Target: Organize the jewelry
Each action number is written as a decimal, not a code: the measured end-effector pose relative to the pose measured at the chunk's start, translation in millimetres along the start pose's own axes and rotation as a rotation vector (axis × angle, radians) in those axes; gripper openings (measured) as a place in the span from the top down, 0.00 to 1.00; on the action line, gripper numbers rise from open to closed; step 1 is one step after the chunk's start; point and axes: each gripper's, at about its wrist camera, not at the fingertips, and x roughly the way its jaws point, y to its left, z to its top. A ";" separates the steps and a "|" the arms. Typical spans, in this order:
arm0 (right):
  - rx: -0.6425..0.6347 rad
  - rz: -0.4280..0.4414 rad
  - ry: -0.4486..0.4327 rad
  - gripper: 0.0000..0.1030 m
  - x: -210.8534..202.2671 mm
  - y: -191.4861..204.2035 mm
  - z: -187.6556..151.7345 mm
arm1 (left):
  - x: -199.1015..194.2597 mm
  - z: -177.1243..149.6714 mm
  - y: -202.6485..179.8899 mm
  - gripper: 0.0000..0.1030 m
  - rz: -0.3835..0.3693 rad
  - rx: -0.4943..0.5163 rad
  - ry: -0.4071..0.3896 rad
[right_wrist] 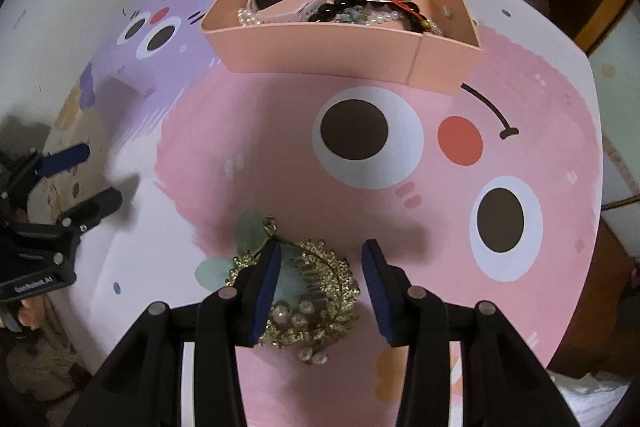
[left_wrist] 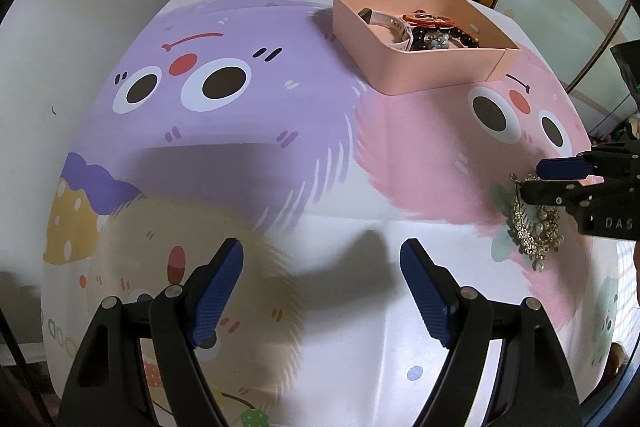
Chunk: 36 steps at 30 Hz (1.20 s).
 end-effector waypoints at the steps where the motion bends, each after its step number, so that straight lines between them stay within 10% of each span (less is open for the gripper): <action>1: 0.009 0.000 0.000 0.64 -0.6 -1.0 -0.8 | -0.3 -0.2 0.1 0.23 0.000 0.000 0.000; 5: 0.030 -0.014 0.008 0.83 -1.5 -6.3 -1.0 | -0.7 -0.5 0.1 0.23 -0.002 0.003 -0.004; 30: 0.202 0.070 -0.001 0.86 -26.9 -11.5 -44.5 | -2.4 -0.3 -7.9 0.23 -0.008 0.023 -0.008; 36: 0.040 0.029 -0.019 0.86 -40.6 18.8 -52.5 | -4.3 -1.4 -10.4 0.23 -0.009 0.036 -0.010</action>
